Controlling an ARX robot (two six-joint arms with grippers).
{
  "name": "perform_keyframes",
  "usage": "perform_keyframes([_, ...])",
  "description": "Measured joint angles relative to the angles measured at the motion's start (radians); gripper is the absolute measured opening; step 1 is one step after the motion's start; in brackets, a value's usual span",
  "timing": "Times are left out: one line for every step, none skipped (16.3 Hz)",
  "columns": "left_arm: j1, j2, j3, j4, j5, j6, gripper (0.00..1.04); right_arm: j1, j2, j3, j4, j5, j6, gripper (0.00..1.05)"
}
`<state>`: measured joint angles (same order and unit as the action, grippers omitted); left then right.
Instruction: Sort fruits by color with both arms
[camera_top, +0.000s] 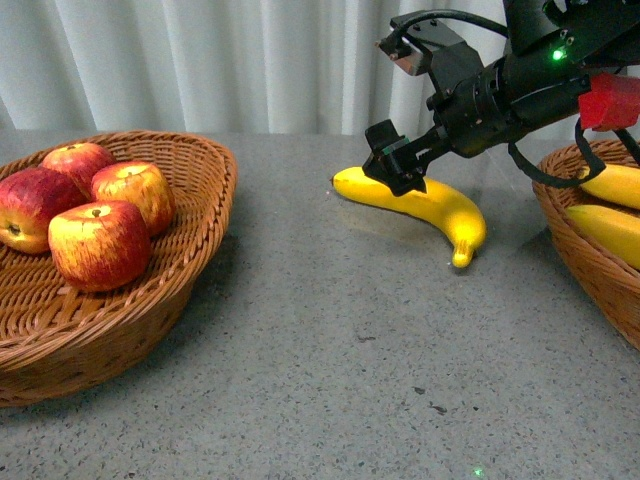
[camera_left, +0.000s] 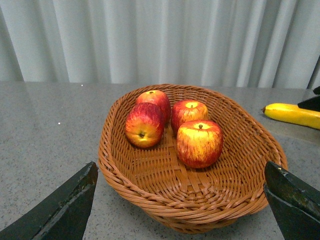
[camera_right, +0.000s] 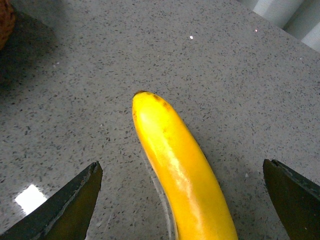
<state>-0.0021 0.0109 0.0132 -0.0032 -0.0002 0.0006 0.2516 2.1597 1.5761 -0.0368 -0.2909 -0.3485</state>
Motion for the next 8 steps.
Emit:
perform_keyframes([0.000, 0.000, 0.000, 0.000, 0.000, 0.000, 0.98, 0.003, 0.021, 0.032, -0.024, 0.006, -0.001, 0.98])
perform_keyframes([0.000, 0.000, 0.000, 0.000, 0.000, 0.000, 0.98, 0.003, 0.034, 0.051, -0.044, 0.011, -0.008, 0.98])
perform_keyframes([0.000, 0.000, 0.000, 0.000, 0.000, 0.000, 0.98, 0.003, 0.048, 0.069, -0.064, 0.031, -0.012, 0.98])
perform_keyframes([0.000, 0.000, 0.000, 0.000, 0.000, 0.000, 0.98, 0.003, 0.063, 0.084, -0.085, 0.042, -0.016, 0.98])
perform_keyframes([0.000, 0.000, 0.000, 0.000, 0.000, 0.000, 0.98, 0.002, 0.073, 0.092, -0.107, 0.054, -0.019, 0.98])
perform_keyframes([0.000, 0.000, 0.000, 0.000, 0.000, 0.000, 0.98, 0.002, 0.096, 0.109, -0.187, 0.100, -0.028, 0.98])
perform_keyframes([0.000, 0.000, 0.000, 0.000, 0.000, 0.000, 0.98, 0.002, 0.099, 0.109, -0.201, 0.117, -0.036, 0.98])
perform_keyframes([0.000, 0.000, 0.000, 0.000, 0.000, 0.000, 0.98, 0.004, 0.099, 0.111, -0.216, 0.119, -0.038, 0.98])
